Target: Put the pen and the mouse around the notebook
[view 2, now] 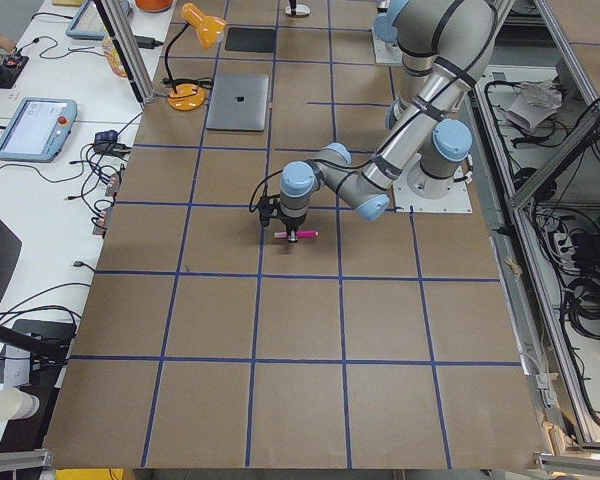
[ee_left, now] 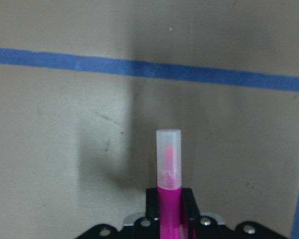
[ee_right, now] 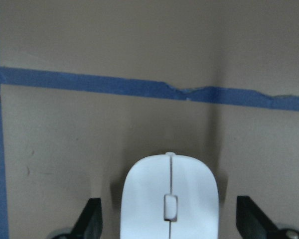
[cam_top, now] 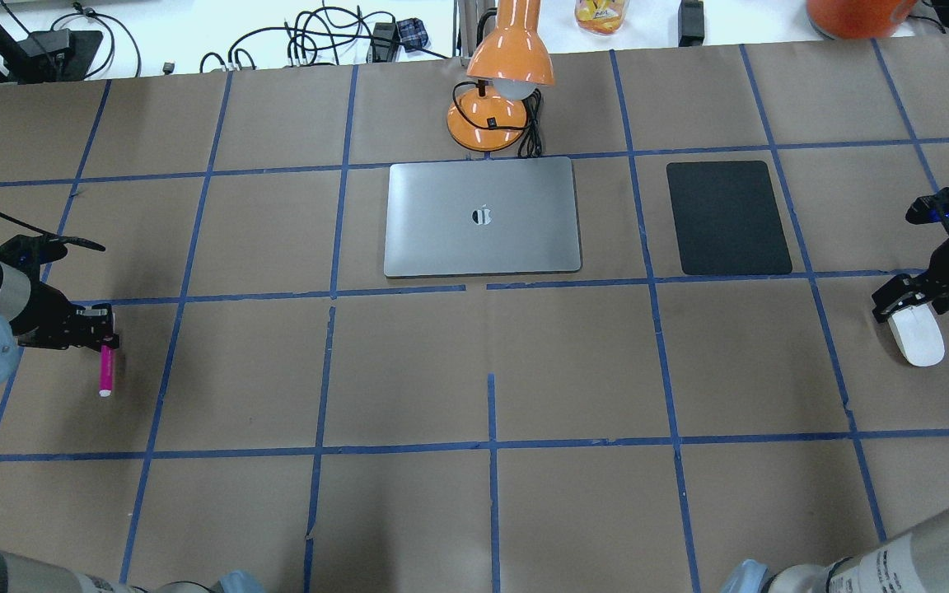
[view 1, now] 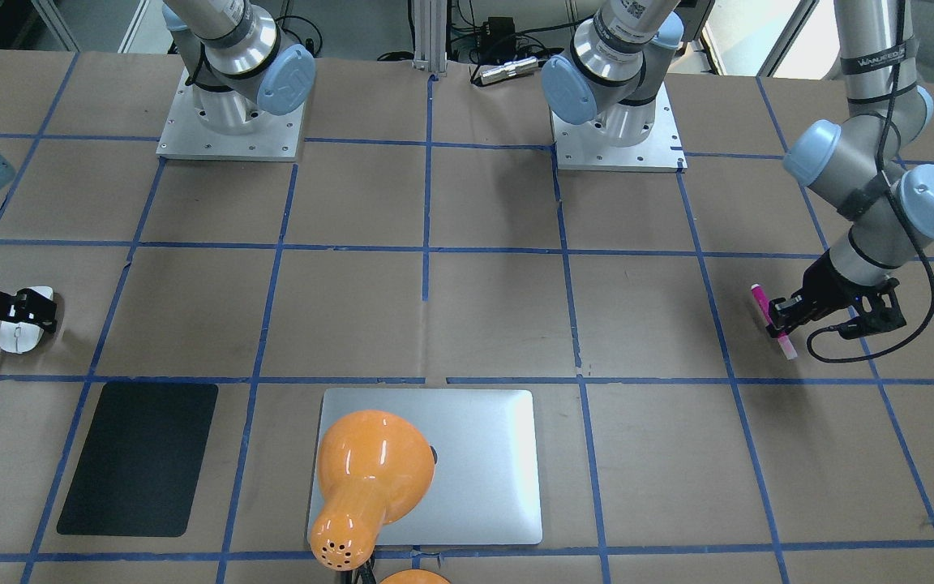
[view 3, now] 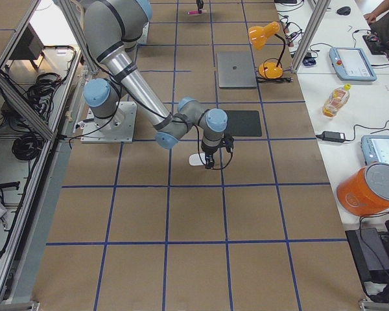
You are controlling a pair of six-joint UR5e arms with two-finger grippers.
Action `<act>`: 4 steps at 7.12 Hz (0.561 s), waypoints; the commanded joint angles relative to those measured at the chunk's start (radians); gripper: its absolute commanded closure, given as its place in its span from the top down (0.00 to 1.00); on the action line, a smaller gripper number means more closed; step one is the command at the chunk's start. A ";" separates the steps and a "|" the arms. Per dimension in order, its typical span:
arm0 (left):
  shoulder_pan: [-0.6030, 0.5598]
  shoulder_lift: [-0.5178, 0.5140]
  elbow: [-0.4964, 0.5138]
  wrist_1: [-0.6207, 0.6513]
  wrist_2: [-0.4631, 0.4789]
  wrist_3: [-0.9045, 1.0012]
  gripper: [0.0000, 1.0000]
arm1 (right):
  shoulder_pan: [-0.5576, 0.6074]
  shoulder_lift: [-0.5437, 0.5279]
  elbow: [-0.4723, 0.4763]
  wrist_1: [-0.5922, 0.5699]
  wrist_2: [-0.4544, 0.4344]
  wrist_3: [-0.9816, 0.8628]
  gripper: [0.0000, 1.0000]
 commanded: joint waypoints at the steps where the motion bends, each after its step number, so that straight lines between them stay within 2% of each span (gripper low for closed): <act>1: -0.214 0.065 0.004 -0.020 0.004 -0.554 0.00 | 0.001 -0.002 0.000 0.007 0.000 0.000 0.59; 2: -0.306 0.073 0.004 -0.019 0.005 -0.762 0.00 | 0.001 -0.005 0.000 0.007 0.000 0.001 0.55; 4: -0.526 0.072 0.007 -0.016 0.082 -1.109 0.00 | 0.001 -0.014 -0.005 0.008 -0.002 0.002 0.52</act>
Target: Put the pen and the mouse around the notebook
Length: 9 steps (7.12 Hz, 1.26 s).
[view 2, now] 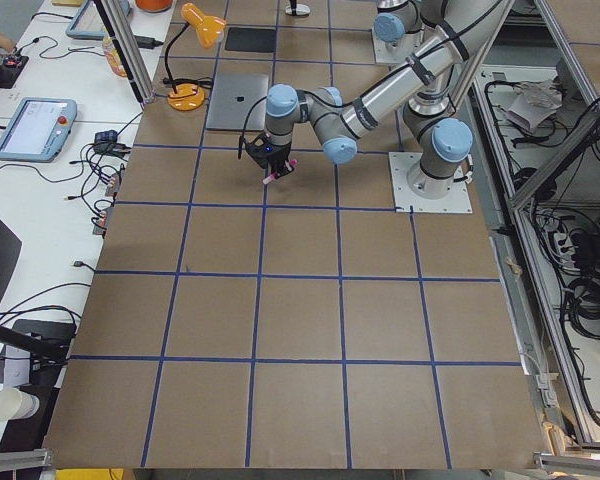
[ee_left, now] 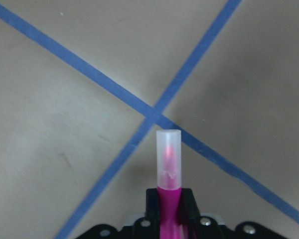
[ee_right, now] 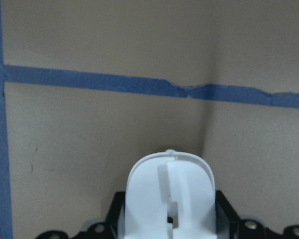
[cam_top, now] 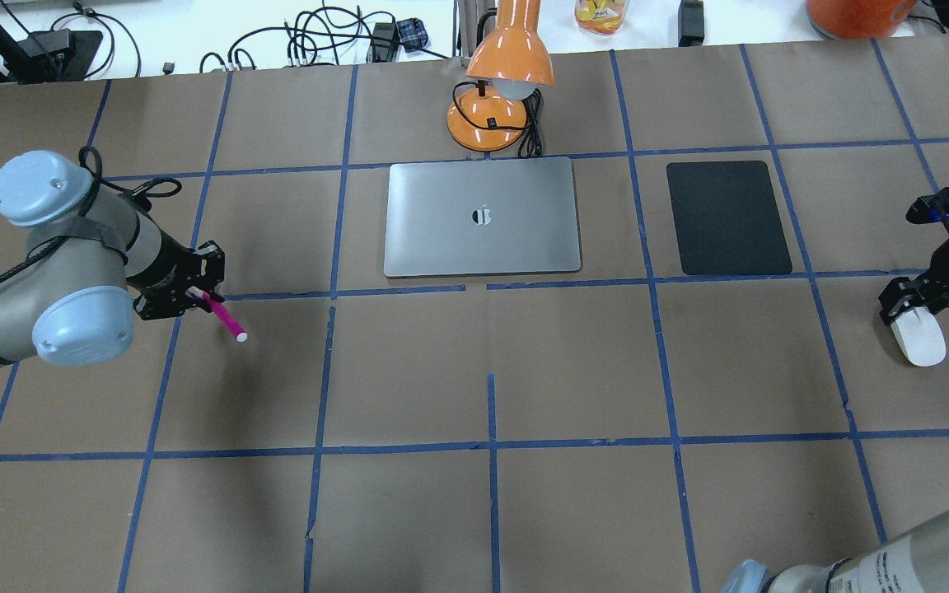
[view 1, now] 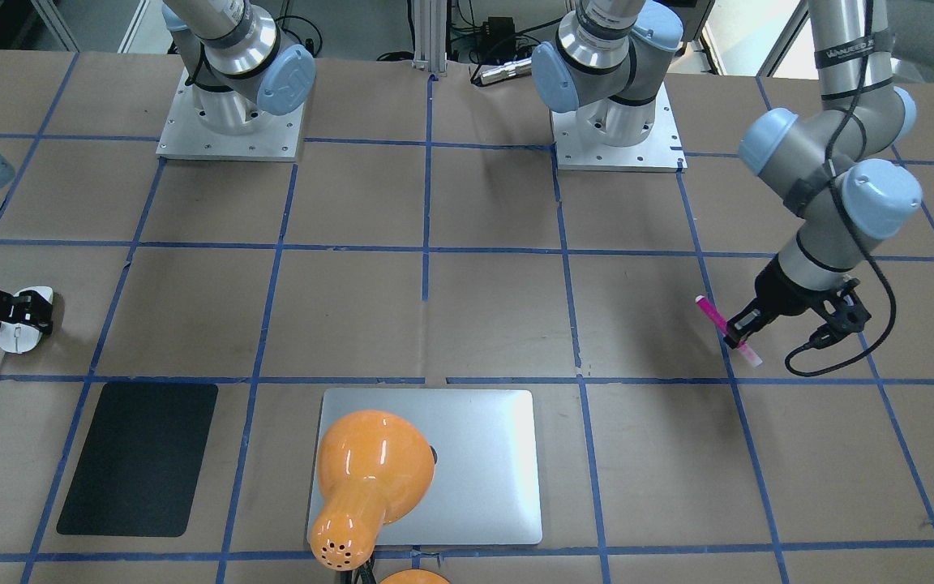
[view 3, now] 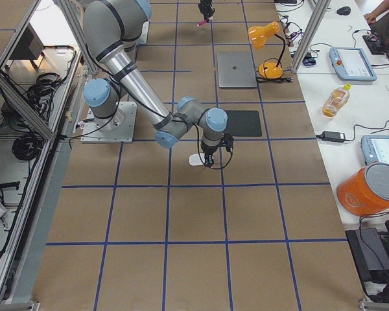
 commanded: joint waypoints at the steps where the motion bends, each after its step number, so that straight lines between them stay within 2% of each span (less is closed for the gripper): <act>1: -0.233 -0.008 0.003 0.007 0.037 -0.415 0.00 | 0.002 -0.010 -0.011 0.001 0.001 0.001 0.52; 3: -0.425 -0.037 0.005 0.009 0.034 -0.787 0.00 | 0.034 -0.023 -0.074 0.005 0.010 0.013 0.53; 5: -0.562 -0.098 0.075 0.023 0.034 -1.086 0.00 | 0.156 -0.017 -0.155 0.059 0.009 0.146 0.53; 6: -0.621 -0.142 0.148 0.000 0.077 -1.148 0.00 | 0.219 0.002 -0.181 0.059 0.019 0.238 0.53; 7: -0.646 -0.196 0.194 -0.008 0.080 -1.261 0.00 | 0.286 0.023 -0.204 0.059 0.021 0.332 0.53; 9: -0.679 -0.251 0.219 -0.022 0.115 -1.284 0.00 | 0.438 0.113 -0.319 0.057 0.038 0.566 0.54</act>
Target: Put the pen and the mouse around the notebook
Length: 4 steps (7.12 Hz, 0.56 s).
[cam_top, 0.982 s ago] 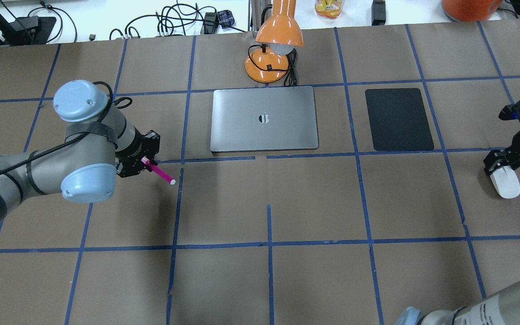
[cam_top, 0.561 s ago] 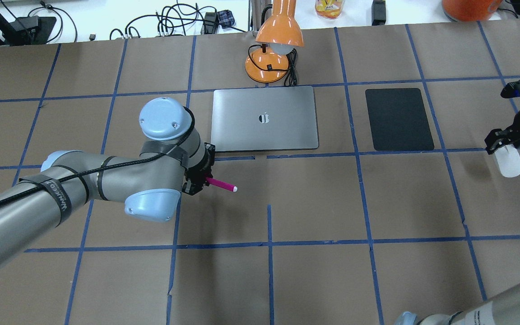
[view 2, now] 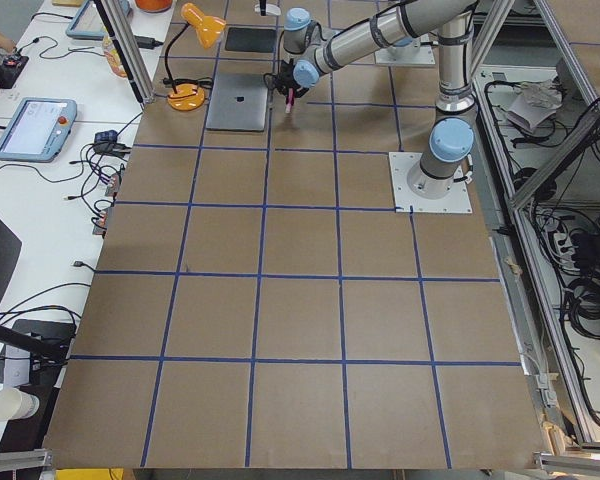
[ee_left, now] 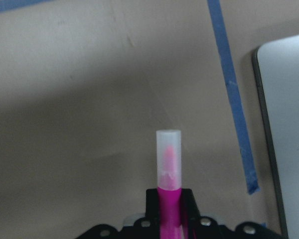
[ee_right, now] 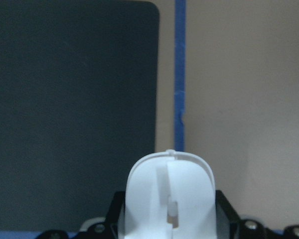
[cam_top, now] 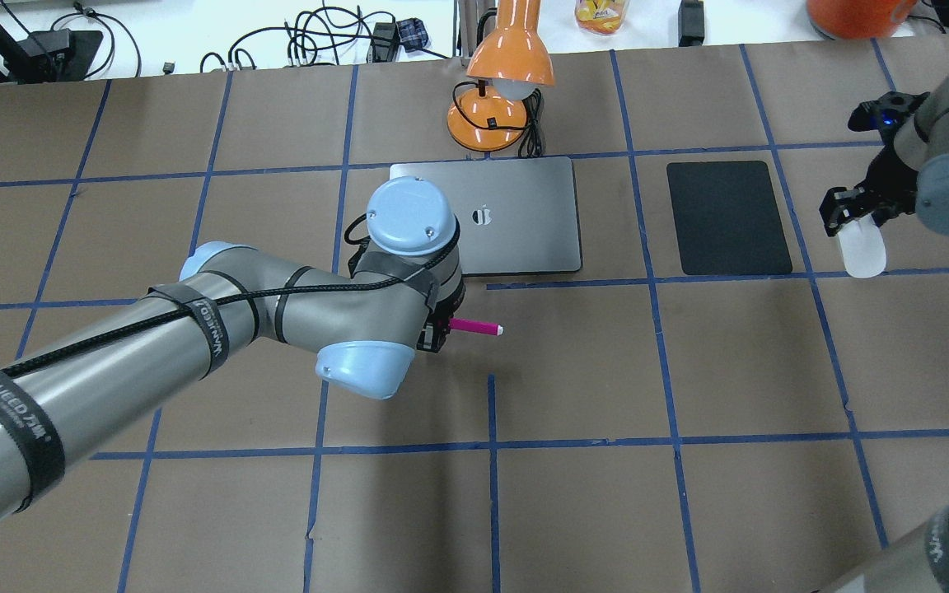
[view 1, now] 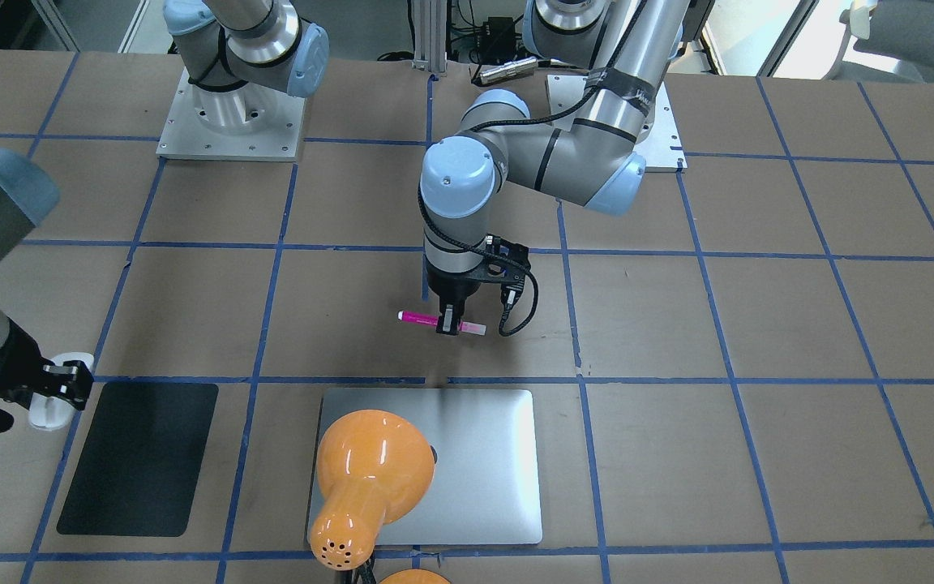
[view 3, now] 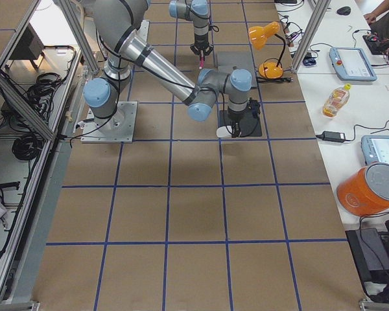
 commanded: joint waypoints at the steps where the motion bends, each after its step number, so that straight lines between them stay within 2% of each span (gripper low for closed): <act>1: -0.031 -0.047 0.023 -0.001 0.021 -0.031 0.00 | 0.122 0.127 -0.141 0.000 0.010 0.185 0.54; 2: -0.037 -0.048 0.022 -0.012 0.021 -0.029 0.07 | 0.127 0.186 -0.175 -0.004 0.010 0.204 0.54; 3: -0.038 -0.046 0.025 -0.004 0.010 -0.035 0.99 | 0.126 0.196 -0.170 -0.008 0.007 0.205 0.54; 4: -0.038 -0.037 0.025 -0.010 0.013 -0.034 1.00 | 0.126 0.192 -0.169 0.000 -0.007 0.205 0.54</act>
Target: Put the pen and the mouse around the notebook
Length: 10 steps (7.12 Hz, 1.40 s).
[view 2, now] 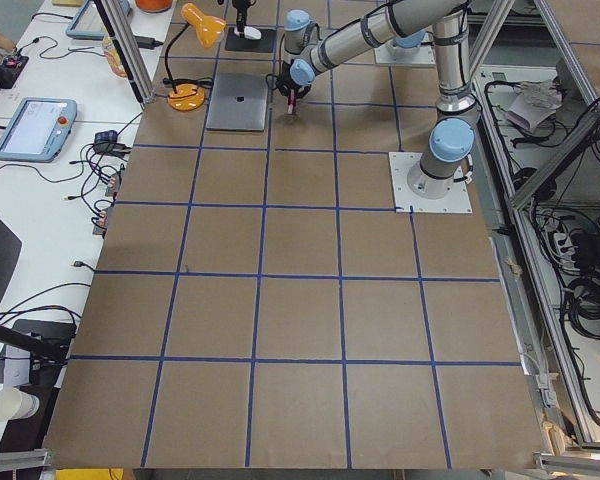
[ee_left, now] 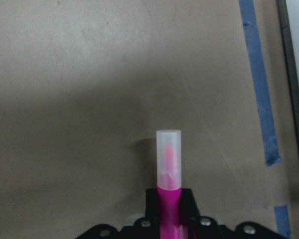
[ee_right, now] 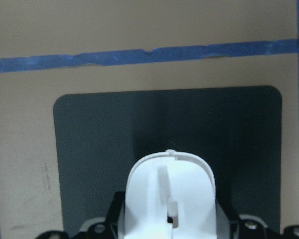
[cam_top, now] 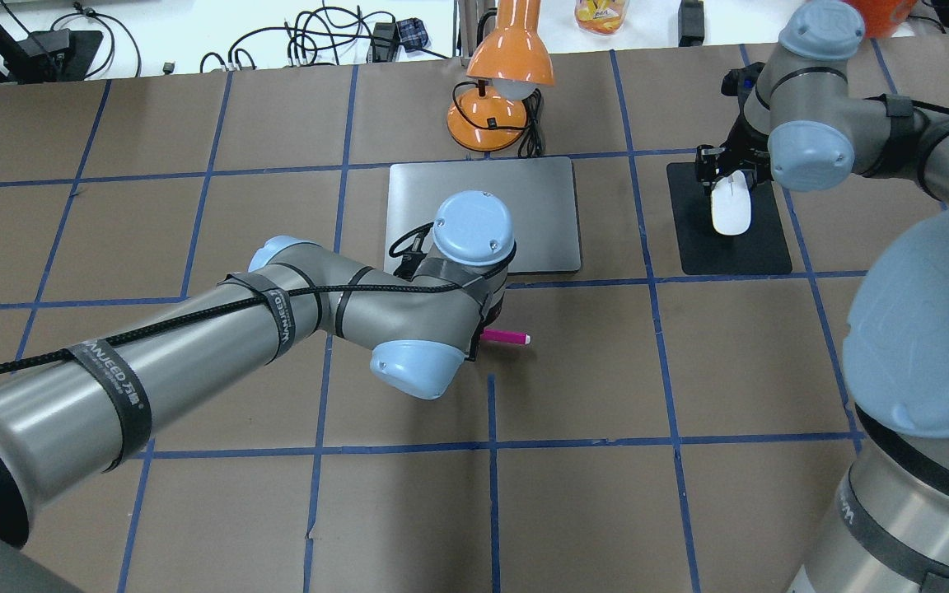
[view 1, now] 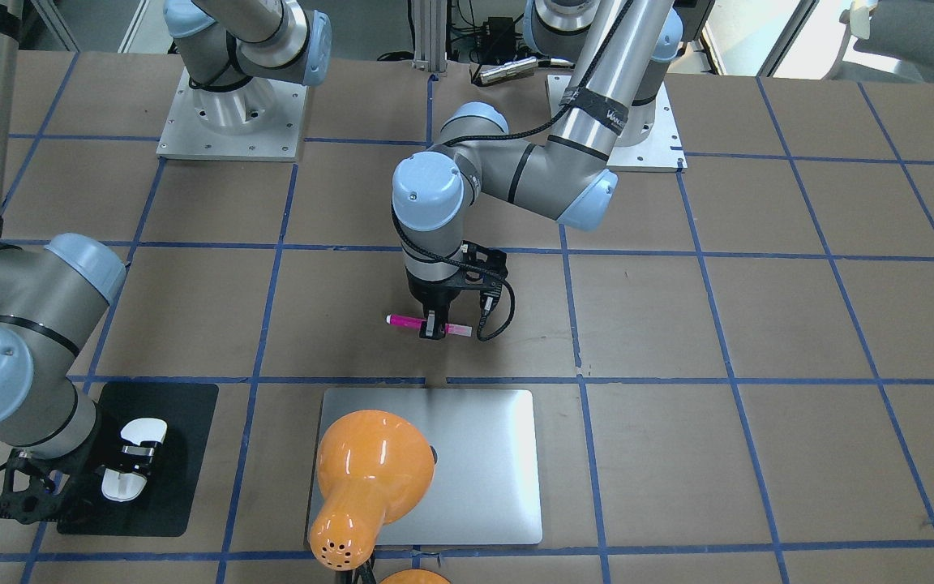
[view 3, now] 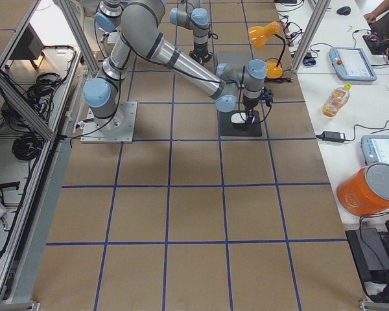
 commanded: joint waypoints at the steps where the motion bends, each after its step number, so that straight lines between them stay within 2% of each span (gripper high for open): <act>1: 0.006 0.034 0.006 -0.032 0.000 0.023 1.00 | 0.002 0.013 0.003 0.005 -0.003 0.008 0.65; 2: 0.020 0.071 0.042 -0.124 0.001 0.181 1.00 | 0.001 0.008 0.002 0.003 -0.004 0.008 1.00; 3: 0.050 0.118 0.125 -0.295 -0.001 0.453 1.00 | 0.001 0.000 0.002 0.009 -0.010 0.008 1.00; 4: 0.095 0.172 0.223 -0.488 -0.003 0.614 1.00 | 0.001 -0.030 0.002 0.033 -0.004 0.008 1.00; 5: 0.129 0.230 0.289 -0.616 0.008 0.919 1.00 | 0.001 -0.094 -0.003 0.117 -0.004 0.008 1.00; 7: 0.278 0.353 0.308 -0.677 -0.001 1.377 1.00 | 0.002 -0.313 0.005 0.384 -0.003 0.020 1.00; 8: 0.346 0.400 0.319 -0.707 -0.007 1.566 1.00 | 0.014 -0.407 0.005 0.502 -0.001 0.102 1.00; 9: 0.380 0.427 0.316 -0.713 -0.053 1.614 1.00 | 0.059 -0.477 0.006 0.584 -0.003 0.127 1.00; 10: 0.406 0.439 0.316 -0.714 -0.087 1.675 1.00 | 0.101 -0.528 0.006 0.616 -0.004 0.152 1.00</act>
